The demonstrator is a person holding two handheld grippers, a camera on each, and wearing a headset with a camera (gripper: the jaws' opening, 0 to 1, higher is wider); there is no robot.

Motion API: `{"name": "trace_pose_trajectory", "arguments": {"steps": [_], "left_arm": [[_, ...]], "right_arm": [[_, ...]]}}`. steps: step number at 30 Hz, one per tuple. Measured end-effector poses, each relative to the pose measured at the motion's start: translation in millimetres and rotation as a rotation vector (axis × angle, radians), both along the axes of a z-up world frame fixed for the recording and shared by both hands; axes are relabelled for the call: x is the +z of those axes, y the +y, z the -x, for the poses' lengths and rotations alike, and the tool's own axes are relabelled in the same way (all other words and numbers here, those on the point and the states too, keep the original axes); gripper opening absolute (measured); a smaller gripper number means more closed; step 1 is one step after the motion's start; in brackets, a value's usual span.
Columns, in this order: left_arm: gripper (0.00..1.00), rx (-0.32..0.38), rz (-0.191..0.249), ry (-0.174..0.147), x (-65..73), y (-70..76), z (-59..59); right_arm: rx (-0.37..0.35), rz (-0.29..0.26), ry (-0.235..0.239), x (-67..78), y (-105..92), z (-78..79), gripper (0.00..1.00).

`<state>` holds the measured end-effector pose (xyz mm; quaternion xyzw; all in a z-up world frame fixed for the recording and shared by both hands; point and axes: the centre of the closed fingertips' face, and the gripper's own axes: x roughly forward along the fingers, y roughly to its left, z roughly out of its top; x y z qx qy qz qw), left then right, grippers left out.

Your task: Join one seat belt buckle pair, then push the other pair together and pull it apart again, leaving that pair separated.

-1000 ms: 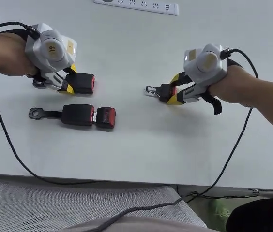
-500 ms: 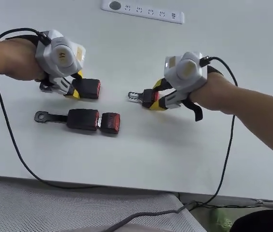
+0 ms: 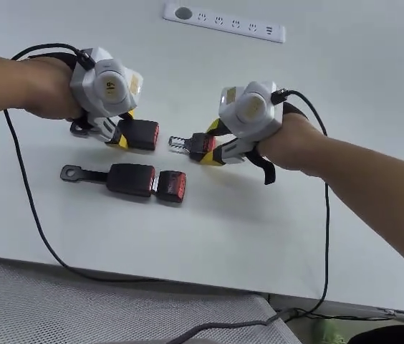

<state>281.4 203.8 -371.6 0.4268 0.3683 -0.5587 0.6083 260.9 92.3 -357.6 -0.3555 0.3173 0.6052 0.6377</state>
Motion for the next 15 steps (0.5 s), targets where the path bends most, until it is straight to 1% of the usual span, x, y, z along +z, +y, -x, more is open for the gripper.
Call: {"name": "trace_pose_trajectory", "arguments": {"steps": [5, 15], "left_arm": [[0.32, 0.003, 0.001, -0.003, 0.2, -0.2, 0.8], [0.32, 0.003, 0.001, 0.0, 0.1, -0.3, 1.1]], "right_arm": [[0.002, -0.004, -0.004, -0.2, 10.2, -1.2, 0.32], [0.001, -0.015, -0.014, 1.5, 16.0, -3.7, 0.32]]}}
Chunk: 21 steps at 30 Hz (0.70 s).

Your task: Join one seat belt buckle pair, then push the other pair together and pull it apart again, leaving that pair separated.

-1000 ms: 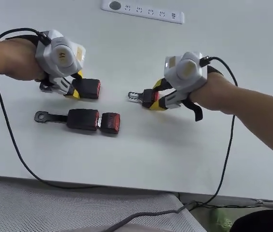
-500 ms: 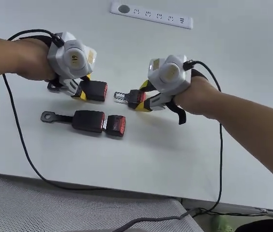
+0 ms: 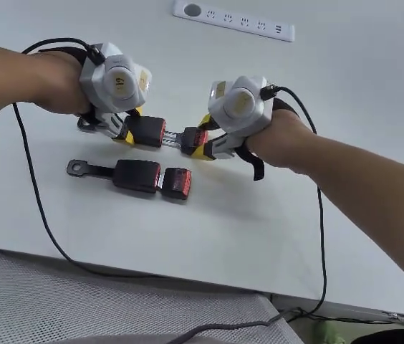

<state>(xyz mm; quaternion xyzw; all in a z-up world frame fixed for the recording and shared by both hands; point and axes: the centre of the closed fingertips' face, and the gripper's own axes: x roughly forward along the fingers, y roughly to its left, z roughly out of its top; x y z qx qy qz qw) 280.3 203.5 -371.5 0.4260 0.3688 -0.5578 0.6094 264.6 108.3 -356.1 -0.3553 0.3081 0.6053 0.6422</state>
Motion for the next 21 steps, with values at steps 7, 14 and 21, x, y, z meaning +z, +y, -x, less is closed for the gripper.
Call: {"name": "trace_pose_trajectory", "arguments": {"steps": [7, 14, 21], "left_arm": [[0.32, -0.001, 0.006, 0.0, 0.3, 0.3, 0.6], [0.31, -0.015, 0.041, -0.008, 0.7, 0.6, 1.4], [0.31, -0.012, 0.031, -0.006, 0.4, -1.2, 1.6]], "right_arm": [[0.002, -0.017, 0.001, -1.8, 11.9, -3.7, 0.32], [0.005, -0.02, 0.013, -4.3, 13.4, -4.6, 0.31], [0.006, -0.021, 0.011, -3.2, 15.8, -3.5, 0.31]]}}
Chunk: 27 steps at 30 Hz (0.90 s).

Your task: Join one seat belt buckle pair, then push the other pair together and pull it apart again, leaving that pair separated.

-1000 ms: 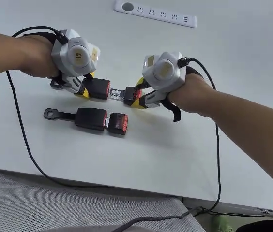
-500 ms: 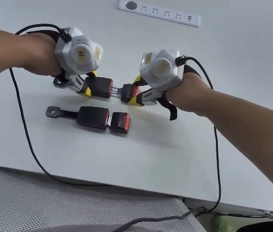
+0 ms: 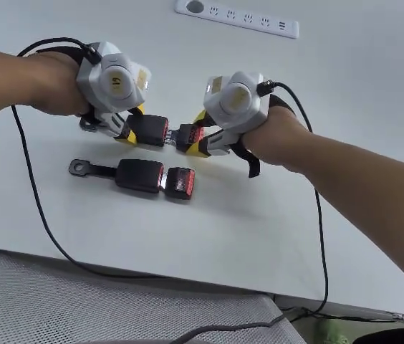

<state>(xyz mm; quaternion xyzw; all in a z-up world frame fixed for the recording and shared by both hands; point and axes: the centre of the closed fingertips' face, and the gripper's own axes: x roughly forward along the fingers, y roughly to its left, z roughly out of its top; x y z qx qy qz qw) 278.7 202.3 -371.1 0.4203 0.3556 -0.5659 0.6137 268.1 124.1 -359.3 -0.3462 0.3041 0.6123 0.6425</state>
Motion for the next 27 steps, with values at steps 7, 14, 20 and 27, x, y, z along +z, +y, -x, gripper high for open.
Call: {"name": "trace_pose_trajectory", "arguments": {"steps": [7, 14, 20, 27], "left_arm": [[0.3, 0.003, 0.011, 0.005, 0.8, -0.5, 0.7], [0.3, 0.0, 0.009, 0.004, 1.2, -1.1, 1.1], [0.3, -0.013, -0.003, 0.005, 1.0, -1.3, 0.7], [0.31, -0.007, -0.01, 0.004, 1.6, -1.3, 0.7]], "right_arm": [[-0.004, -0.005, -0.001, 1.5, 3.2, 1.5, 0.3], [0.001, -0.012, -0.004, 3.7, 12.5, 1.7, 0.3], [-0.003, -0.012, -0.019, 5.0, 14.5, 1.4, 0.3], [-0.003, -0.011, -0.017, 4.9, 13.7, 0.7, 0.31]]}}
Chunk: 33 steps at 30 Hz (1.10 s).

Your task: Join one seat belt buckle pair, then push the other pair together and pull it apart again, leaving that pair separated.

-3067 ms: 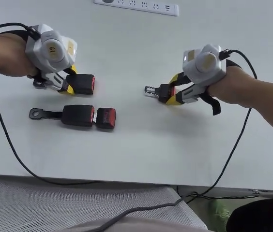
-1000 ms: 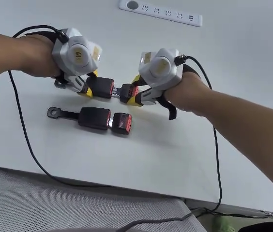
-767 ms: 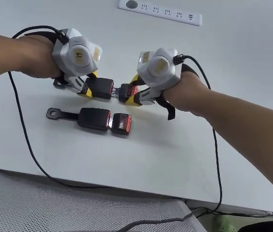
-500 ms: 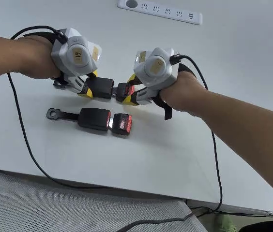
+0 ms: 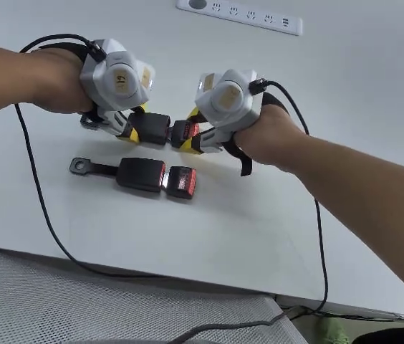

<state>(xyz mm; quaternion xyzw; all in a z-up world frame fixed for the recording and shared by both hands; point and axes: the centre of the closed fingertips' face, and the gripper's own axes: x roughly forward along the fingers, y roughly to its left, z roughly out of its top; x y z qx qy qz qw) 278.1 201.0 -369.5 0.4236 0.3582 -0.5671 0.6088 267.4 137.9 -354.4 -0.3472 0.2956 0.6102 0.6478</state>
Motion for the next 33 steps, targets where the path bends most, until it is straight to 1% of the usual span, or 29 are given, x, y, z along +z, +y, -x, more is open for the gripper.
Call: {"name": "trace_pose_trajectory", "arguments": {"steps": [5, 9, 16, 24, 29, 32, 33], "left_arm": [[0.31, 0.007, 0.001, -0.001, 0.5, 0.5, 0.0], [0.31, 0.018, 0.011, -0.004, 1.3, 1.2, 0.0], [0.31, 0.02, 0.01, 0.005, 1.3, 1.0, -0.4], [0.31, 0.037, 0.029, 0.007, 1.4, 0.6, -0.6], [0.31, 0.046, 0.032, 0.002, 1.8, -0.1, 0.3], [0.31, 0.045, 0.027, 0.002, 1.6, -0.7, 0.3], [0.32, 0.046, 0.025, 0.003, 1.6, -0.7, 0.4]], "right_arm": [[0.008, 0.003, 0.0, -0.5, -0.4, -0.4, 0.31], [0.005, 0.006, 0.0, -0.9, -2.1, -0.5, 0.31], [0.003, 0.024, -0.002, -0.4, -12.2, -0.1, 0.31], [-0.002, 0.015, -0.009, -0.6, -18.1, 0.9, 0.32], [-0.014, 0.008, -0.011, -1.5, -29.2, 1.3, 0.33], [-0.025, 0.007, -0.012, -2.4, -41.9, 1.9, 0.33], [-0.039, 0.001, -0.011, -1.9, -48.5, 2.4, 0.33]]}}
